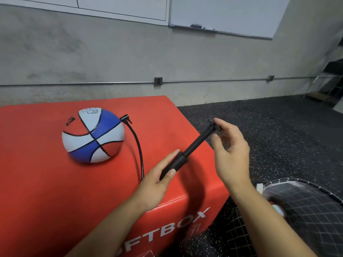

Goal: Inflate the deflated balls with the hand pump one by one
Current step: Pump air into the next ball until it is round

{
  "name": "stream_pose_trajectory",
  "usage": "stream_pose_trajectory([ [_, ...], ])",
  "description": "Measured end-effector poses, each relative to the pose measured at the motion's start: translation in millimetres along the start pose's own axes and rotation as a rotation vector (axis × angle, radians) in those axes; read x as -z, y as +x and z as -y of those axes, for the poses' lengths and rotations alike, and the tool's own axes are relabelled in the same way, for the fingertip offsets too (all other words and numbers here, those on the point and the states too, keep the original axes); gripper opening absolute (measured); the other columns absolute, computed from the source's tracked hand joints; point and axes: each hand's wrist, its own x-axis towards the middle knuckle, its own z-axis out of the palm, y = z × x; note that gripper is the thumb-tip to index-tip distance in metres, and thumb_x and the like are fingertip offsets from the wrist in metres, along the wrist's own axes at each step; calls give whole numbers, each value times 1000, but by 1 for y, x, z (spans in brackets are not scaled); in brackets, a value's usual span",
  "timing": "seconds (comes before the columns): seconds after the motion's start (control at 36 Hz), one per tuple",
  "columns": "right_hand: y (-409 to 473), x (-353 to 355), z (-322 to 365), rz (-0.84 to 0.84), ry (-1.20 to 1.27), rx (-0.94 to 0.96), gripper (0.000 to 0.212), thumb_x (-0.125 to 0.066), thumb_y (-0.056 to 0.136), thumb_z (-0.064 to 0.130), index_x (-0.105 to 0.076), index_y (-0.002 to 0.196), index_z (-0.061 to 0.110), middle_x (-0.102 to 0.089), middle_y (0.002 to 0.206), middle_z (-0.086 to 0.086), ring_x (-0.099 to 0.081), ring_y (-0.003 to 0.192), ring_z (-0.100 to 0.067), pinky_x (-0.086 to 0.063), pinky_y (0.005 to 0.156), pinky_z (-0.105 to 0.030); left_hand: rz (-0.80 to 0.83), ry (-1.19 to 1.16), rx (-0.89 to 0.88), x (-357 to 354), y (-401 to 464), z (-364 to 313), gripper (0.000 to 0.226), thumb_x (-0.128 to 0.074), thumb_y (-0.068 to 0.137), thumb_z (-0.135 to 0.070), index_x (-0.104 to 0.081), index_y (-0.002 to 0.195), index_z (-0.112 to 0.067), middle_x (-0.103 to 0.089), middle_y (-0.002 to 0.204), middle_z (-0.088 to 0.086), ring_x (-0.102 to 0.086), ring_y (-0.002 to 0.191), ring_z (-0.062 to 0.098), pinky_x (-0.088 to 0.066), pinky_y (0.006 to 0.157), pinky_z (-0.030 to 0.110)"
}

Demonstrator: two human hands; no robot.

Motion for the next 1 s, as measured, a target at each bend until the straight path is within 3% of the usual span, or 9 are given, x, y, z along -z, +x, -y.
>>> stream_pose_trajectory([
  [0.06,-4,-9,1,27,-15,28,42,-65,96,-3,-69,128,24,-67,122,7,-64,114,-12,-51,102,-38,-7,-18,1,1,1,2,58,-52,110,-15,-44,147,-59,-65,135,-19,-64,104,2,-48,101,26],
  [0.11,-9,-16,4,61,-16,56,48,-64,94,-6,-67,127,29,-67,122,10,-63,115,-11,-51,101,-33,-10,-38,5,2,2,4,56,-52,110,-16,-43,148,-56,-64,135,-20,-65,105,-6,-51,94,30],
  [0.25,-20,-29,-1,154,-23,85,49,-62,92,-6,-69,128,25,-67,122,9,-63,118,-13,-52,100,-39,-28,-78,41,2,5,7,56,-53,99,-36,-43,145,-65,-68,129,-17,-65,103,13,-54,96,55],
  [0.44,-34,-38,-6,267,-39,40,44,-65,93,-2,-70,127,24,-68,121,12,-63,118,-11,-51,99,-36,-26,-123,41,-1,10,12,56,-55,97,-43,-43,147,-63,-65,137,-18,-58,98,17,-52,97,63],
  [0.53,-37,-38,-7,263,-11,33,34,-69,97,8,-70,127,25,-68,121,14,-64,117,-10,-54,94,-34,-13,-120,27,-2,8,10,56,-56,95,-49,-43,148,-61,-57,147,-23,-57,114,10,-46,111,60],
  [0.64,-35,-36,-8,222,38,-16,28,-69,99,10,-71,120,29,-69,117,18,-67,111,-11,-53,94,-28,-2,-107,40,-1,7,7,57,-56,93,-51,-43,147,-64,-63,137,-23,-65,106,17,-51,99,63],
  [0.78,-25,-30,-1,150,91,-50,37,-68,99,9,-68,112,43,-72,114,13,-67,106,-9,-50,90,-22,-2,-83,30,0,4,4,55,-54,100,-35,-43,149,-60,-64,138,-19,-67,116,8,-54,99,56],
  [0.89,-3,-14,-1,-6,204,-108,32,-64,101,9,-71,116,36,-74,115,5,-69,109,-14,-54,98,-39,23,-57,18,-2,3,6,54,-53,105,-30,-42,147,-63,-68,132,-19,-65,99,18,-51,90,44],
  [1.0,16,10,3,-118,249,-124,29,-62,102,4,-71,117,27,-74,111,7,-68,104,-6,-53,96,-28,50,0,12,-1,1,4,59,-53,110,-21,-41,146,-66,-62,140,-22,-60,126,8,-40,117,33],
])
